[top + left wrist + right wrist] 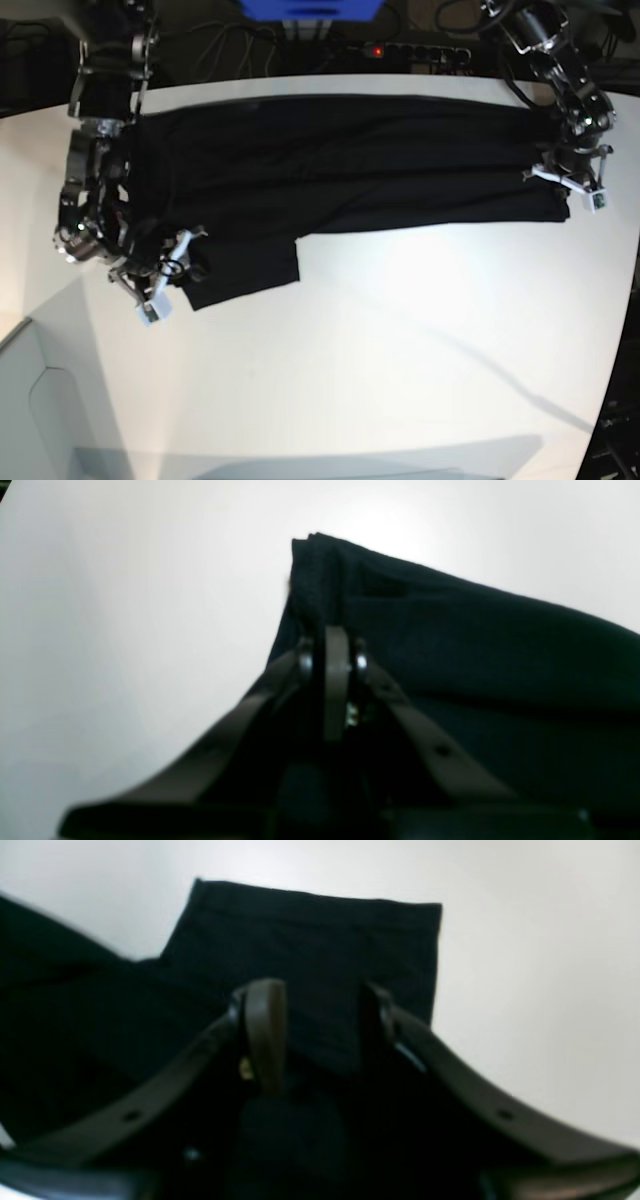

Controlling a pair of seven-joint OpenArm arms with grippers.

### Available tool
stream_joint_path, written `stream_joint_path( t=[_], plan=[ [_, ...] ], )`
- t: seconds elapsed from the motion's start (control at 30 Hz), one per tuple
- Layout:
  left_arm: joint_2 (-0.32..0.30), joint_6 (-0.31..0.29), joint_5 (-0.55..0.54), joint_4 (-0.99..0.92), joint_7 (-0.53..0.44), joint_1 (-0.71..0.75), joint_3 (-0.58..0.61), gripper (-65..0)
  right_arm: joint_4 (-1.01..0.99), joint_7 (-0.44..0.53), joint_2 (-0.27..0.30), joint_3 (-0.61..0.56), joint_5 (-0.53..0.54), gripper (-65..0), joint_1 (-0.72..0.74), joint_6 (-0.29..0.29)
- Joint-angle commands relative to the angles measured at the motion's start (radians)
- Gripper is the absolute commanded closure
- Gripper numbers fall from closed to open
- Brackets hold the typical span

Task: Fold the T-shirt properly
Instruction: 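Grasp the hanging black flap with the right gripper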

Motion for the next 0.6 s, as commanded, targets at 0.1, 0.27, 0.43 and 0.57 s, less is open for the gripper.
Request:
stream_joint_path(
  t=[0.1, 0.27, 0.43, 0.57],
  plan=[
    [-0.015, -0.001, -0.005, 0.014, -0.005, -0.001, -0.003, 0.0, -0.174, 0.052, 0.011, -0.004, 0.014, -24.6, 0.129, 0.0],
    [-0.015, -0.001, -0.005, 0.014, -0.005, -0.001, -0.003, 0.0, -0.405, 0.144, 0.012, -0.007, 0.013, -24.8, 0.221, 0.001],
    [-0.015, -0.001, -0.005, 0.014, -0.003, 0.001, -0.005, 0.0, -0.583, 0.21, 0.012, -0.007, 0.009, -24.8, 0.281, 0.077],
    [-0.015, -0.001, -0.013, 0.017, -0.008, 0.017, -0.005, 0.0, -0.651, 0.259, 0.026, -0.007, 0.009, -24.7, 0.287, 0.077]
  ],
)
